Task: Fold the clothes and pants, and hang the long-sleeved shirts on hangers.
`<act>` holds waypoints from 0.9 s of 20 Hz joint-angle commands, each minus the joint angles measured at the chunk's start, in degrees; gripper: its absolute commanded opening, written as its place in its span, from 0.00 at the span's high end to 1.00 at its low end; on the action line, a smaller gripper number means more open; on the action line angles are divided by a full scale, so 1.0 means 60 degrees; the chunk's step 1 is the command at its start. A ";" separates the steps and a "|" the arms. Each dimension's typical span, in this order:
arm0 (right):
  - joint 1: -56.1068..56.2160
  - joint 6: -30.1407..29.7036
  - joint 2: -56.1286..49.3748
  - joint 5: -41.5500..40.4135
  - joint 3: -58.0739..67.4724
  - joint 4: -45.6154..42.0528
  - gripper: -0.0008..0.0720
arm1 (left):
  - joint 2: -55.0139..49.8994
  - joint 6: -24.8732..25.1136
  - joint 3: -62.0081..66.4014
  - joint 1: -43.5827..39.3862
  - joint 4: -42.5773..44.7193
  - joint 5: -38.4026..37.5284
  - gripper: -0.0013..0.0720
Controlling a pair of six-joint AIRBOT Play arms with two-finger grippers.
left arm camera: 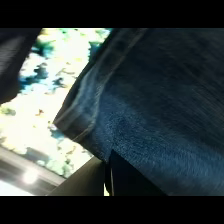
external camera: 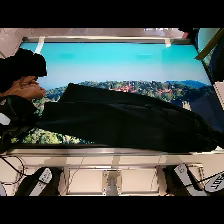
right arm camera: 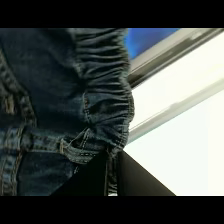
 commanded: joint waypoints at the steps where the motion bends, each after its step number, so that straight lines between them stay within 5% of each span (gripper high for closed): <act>1: -0.0011 0.0408 -0.0091 -0.0499 0.0401 0.0087 0.93 | -0.0080 -0.0441 0.0040 0.0004 0.0579 0.0084 0.96; 15: -0.0011 0.0423 -0.0087 -0.0761 -0.0936 -0.0503 0.89 | -0.0098 -0.0433 0.0091 0.0000 0.1177 -0.1843 0.92; 16: -0.0011 0.0561 -0.0084 -0.0685 -0.0590 -0.0503 0.69 | -0.0084 -0.0433 0.0149 0.0000 0.1071 -0.2047 0.55; 17: -0.0011 0.0721 -0.0080 -0.0597 -0.0124 -0.0506 0.40 | -0.0058 -0.0433 0.0262 0.0000 0.0984 -0.2317 0.04; 18: -0.0011 0.0852 -0.0084 -0.0506 0.0408 -0.0503 0.30 | -0.0007 -0.0430 0.0481 0.0000 0.0980 -0.2641 0.03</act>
